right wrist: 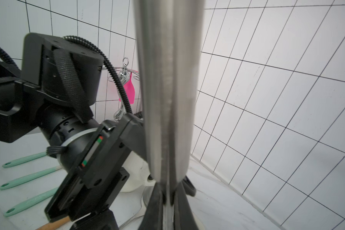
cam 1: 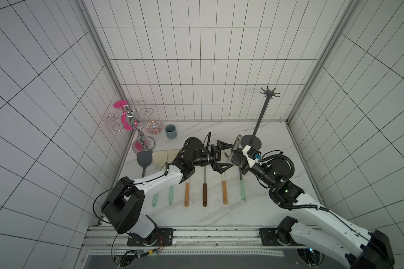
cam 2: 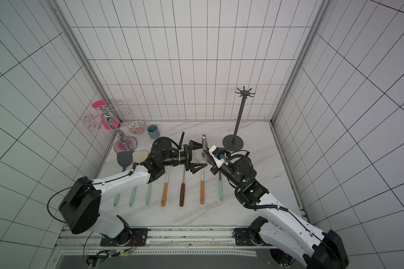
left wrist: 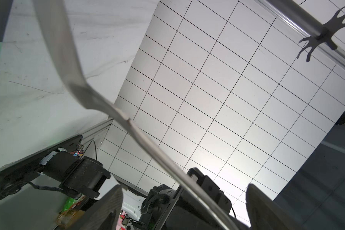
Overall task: Take the spatula off the kitchen utensil rack
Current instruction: Place the spatula at the center of the board.
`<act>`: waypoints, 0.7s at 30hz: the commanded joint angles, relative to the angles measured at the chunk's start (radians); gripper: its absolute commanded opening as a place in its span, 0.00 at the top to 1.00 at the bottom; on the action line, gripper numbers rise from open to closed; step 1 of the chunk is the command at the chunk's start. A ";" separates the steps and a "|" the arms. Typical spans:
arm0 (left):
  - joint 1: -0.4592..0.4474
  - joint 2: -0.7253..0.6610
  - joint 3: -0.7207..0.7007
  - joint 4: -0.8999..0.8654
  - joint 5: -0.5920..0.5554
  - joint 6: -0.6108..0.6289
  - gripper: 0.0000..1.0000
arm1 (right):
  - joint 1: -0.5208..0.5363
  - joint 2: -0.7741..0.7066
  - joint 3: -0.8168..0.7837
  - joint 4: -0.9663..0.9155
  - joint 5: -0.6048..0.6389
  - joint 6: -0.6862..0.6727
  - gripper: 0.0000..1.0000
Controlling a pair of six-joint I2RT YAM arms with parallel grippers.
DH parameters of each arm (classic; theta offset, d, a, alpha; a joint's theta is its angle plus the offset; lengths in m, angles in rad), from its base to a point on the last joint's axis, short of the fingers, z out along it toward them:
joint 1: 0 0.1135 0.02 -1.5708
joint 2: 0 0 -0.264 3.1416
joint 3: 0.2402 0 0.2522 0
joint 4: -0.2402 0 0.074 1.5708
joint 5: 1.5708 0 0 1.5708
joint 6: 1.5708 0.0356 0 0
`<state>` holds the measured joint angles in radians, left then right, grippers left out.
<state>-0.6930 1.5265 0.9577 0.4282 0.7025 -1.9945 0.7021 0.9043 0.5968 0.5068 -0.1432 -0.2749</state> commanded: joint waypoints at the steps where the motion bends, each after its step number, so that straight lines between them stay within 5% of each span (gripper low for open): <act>1: -0.005 0.031 0.032 0.107 0.032 -0.123 0.03 | 0.047 0.010 -0.043 0.124 0.052 -0.076 1.00; 4: -0.008 0.041 0.032 0.131 0.030 -0.139 0.06 | 0.074 0.024 -0.044 0.137 0.064 -0.097 1.00; 21: 0.004 0.024 0.060 0.017 0.022 -0.043 0.74 | 0.093 0.012 -0.055 0.122 0.055 -0.107 1.00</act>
<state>-0.6823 1.5547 0.9833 0.4442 0.6979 -2.0544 0.7834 0.9379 0.5789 0.5426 -0.0818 -0.3862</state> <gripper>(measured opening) 0.282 0.088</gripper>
